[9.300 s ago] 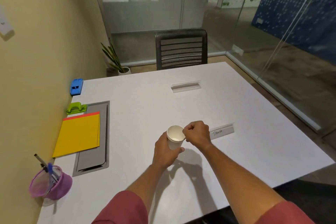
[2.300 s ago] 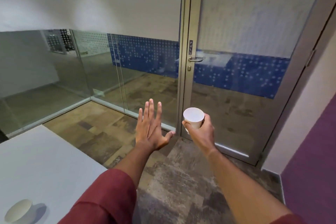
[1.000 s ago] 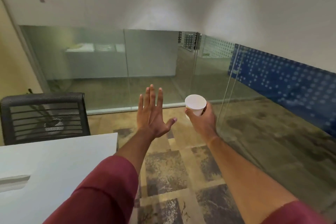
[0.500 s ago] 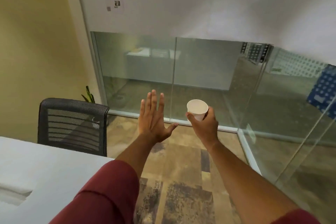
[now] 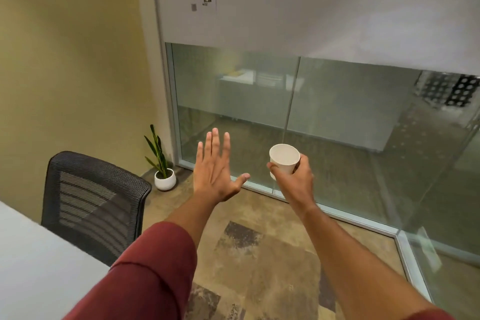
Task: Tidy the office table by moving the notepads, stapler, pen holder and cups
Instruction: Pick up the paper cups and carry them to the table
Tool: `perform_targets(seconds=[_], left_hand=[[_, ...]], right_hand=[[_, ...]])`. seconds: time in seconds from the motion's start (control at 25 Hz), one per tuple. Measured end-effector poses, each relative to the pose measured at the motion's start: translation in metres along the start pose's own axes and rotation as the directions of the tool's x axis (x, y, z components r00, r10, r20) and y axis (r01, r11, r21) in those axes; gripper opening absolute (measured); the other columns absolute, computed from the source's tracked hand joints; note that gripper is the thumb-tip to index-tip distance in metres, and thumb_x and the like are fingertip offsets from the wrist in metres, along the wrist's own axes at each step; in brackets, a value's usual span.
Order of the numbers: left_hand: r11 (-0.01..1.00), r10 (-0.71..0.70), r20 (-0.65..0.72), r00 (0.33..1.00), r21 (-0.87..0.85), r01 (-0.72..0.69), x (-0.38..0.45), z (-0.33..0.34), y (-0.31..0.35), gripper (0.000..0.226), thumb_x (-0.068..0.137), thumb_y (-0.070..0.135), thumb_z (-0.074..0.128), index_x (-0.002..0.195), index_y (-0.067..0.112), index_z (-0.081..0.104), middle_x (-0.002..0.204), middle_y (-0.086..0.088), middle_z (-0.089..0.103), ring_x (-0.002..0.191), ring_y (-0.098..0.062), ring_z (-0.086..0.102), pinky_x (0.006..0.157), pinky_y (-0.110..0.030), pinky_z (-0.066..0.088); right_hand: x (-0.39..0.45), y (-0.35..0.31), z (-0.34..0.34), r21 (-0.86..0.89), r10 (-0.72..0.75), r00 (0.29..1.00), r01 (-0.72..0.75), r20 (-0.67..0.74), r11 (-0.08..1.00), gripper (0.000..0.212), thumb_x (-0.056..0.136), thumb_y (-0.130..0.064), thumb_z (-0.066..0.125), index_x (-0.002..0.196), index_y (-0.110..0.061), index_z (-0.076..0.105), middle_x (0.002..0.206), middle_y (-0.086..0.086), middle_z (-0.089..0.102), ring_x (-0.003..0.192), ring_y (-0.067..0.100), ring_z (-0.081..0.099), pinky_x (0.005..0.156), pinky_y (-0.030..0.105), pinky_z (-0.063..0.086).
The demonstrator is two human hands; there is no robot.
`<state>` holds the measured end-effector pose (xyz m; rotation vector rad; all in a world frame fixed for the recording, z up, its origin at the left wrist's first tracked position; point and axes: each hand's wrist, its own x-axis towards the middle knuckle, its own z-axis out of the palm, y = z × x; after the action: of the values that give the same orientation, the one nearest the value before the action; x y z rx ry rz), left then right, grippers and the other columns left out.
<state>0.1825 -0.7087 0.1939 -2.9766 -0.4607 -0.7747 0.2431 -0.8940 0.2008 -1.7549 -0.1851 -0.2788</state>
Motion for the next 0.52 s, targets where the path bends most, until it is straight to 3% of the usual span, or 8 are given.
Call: perform_targets(seconds=[0.2, 0.52], left_hand=[[0.997, -0.053, 0.022, 0.998, 0.052, 0.051, 0.09, 0.048, -0.025, 0.113, 0.079, 0.082, 0.028, 0.152, 0.012, -0.02, 0.161, -0.019, -0.023, 0.15, -0.032, -0.017, 0.123, -0.051, 0.002], [0.964, -0.223, -0.003, 0.975, 0.149, 0.221, 0.202, 0.121, -0.079, 0.113, 0.078, 0.084, 0.026, 0.152, 0.013, -0.021, 0.161, -0.019, -0.02, 0.151, -0.033, -0.015, 0.123, -0.05, 0.0]], right_hand=[[0.102, 0.017, 0.066, 0.042, 0.022, 0.997, -0.025, 0.073, 0.999, 0.065, 0.064, -0.041, 0.083, 0.12, -0.024, 0.054, 0.108, -0.008, 0.065, 0.1, 0.013, 0.061, 0.08, 0.023, 0.044], [0.24, 0.047, 0.2, 0.111, -0.056, 0.957, 0.025, 0.286, 0.993, 0.069, 0.065, -0.039, 0.085, 0.123, -0.02, 0.053, 0.113, -0.004, 0.065, 0.104, 0.015, 0.06, 0.084, 0.024, 0.046]])
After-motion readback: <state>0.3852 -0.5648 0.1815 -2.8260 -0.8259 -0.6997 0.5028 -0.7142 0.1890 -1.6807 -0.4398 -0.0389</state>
